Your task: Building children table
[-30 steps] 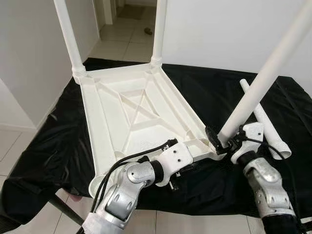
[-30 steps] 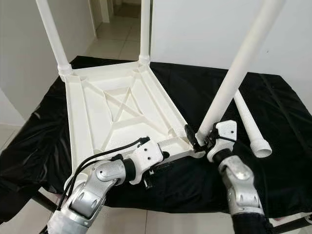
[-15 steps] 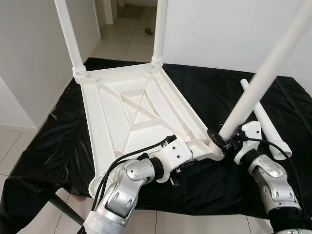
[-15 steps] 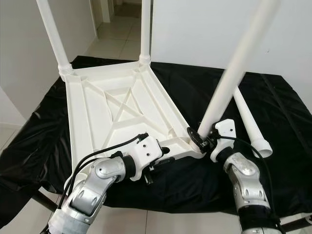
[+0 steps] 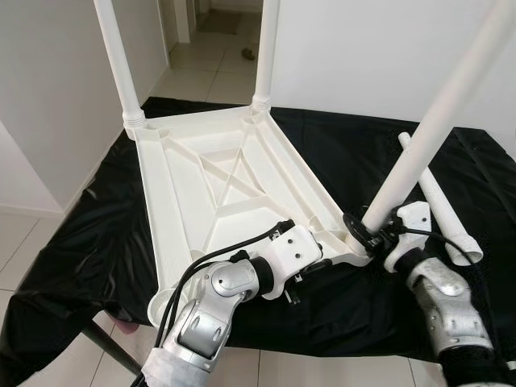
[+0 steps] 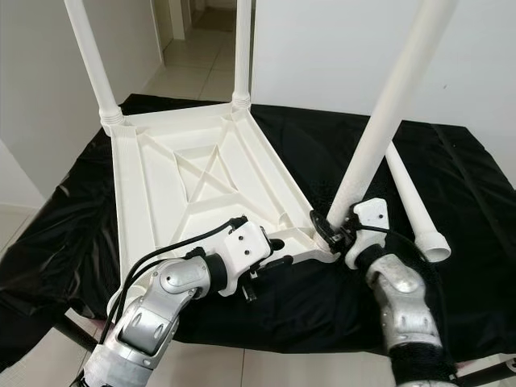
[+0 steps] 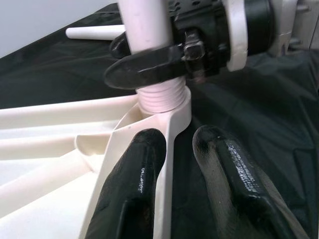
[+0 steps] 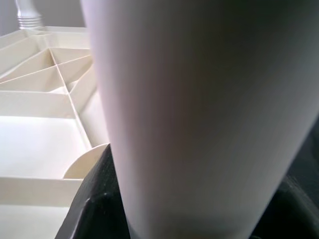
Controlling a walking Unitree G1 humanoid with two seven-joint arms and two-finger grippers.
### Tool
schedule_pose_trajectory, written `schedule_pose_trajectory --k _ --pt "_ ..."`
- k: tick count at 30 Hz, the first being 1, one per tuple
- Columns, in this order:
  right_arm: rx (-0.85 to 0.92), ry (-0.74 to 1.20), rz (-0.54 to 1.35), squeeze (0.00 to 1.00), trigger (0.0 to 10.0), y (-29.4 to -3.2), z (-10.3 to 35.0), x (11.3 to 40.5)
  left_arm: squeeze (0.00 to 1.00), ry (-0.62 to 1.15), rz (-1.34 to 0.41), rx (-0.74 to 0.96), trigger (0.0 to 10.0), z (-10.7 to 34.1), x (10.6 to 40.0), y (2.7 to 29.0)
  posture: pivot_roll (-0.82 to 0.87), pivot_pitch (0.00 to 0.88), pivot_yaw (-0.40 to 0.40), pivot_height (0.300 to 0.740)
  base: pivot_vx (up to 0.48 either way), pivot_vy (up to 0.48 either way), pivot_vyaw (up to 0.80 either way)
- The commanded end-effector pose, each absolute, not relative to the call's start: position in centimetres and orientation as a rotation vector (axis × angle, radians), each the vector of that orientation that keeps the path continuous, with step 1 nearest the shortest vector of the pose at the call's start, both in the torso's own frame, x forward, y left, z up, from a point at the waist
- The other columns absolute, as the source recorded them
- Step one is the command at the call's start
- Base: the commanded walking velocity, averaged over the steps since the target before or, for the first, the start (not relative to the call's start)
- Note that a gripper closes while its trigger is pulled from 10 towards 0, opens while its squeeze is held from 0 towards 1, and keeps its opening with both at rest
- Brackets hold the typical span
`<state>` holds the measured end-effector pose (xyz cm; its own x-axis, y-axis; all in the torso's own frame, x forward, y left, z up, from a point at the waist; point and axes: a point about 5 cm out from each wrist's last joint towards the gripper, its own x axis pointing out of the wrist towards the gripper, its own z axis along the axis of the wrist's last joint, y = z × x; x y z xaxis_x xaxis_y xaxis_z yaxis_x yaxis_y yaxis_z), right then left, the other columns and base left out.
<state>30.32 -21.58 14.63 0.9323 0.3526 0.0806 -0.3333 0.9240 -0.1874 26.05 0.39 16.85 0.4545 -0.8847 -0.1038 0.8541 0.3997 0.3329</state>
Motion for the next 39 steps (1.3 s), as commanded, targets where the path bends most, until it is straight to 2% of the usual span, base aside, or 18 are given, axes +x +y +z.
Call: schedule_pose_trajectory --k 1,3,6,13,14,21,22,29,39 --pt "-0.185 0.003 0.325 0.0 10.0 -21.4 12.0 29.7 0.0 -0.126 -0.911 0.353 10.0 17.0 26.9 0.7 -0.01 0.051 -0.016 0.74 0.0 0.0 0.0" --pt "-0.185 0.003 0.325 0.0 10.0 -21.4 12.0 29.7 0.0 -0.126 -0.911 0.353 10.0 17.0 26.9 0.7 -0.01 0.051 -0.016 0.74 0.0 0.0 0.0" --pt "-0.152 -0.005 0.229 0.0 10.0 -20.0 11.3 29.3 0.0 -0.127 -0.908 0.35 10.0 17.0 27.0 0.6 -0.02 0.032 -0.017 0.74 0.0 0.0 0.0" --pt "-0.107 0.006 0.07 0.0 10.0 -19.3 10.9 29.4 0.0 -0.13 -0.896 0.351 10.0 17.1 27.4 0.7 -0.02 0.02 -0.014 0.74 0.0 0.0 0.0" --pt "-0.057 0.005 -0.038 0.0 10.0 -18.9 10.8 29.4 0.0 -0.131 -0.891 0.35 10.0 17.2 27.6 0.7 -0.02 0.012 -0.011 0.74 0.0 0.0 0.0" --pt "0.019 0.013 -0.179 0.0 10.0 -18.0 10.4 29.2 0.0 -0.134 -0.89 0.346 10.0 17.3 27.8 0.7 -0.02 0.0 -0.003 0.74 0.0 0.0 0.0" --pt "0.064 0.017 -0.258 0.0 10.0 -17.5 10.3 29.0 0.0 -0.137 -0.89 0.346 10.0 17.3 27.8 0.7 -0.02 0.0 -0.002 0.74 0.0 0.0 0.0" --pt "0.116 0.025 -0.291 0.0 10.0 -16.1 10.4 29.1 0.0 -0.14 -0.89 0.342 10.0 17.4 27.9 0.7 -0.02 0.0 -0.001 0.74 0.0 0.0 0.0" --pt "0.128 -0.005 -0.329 0.0 10.0 -16.2 10.7 29.0 0.0 -0.138 -0.886 0.33 10.0 17.4 27.8 0.7 -0.01 0.0 -0.008 0.74 0.0 0.0 0.0"
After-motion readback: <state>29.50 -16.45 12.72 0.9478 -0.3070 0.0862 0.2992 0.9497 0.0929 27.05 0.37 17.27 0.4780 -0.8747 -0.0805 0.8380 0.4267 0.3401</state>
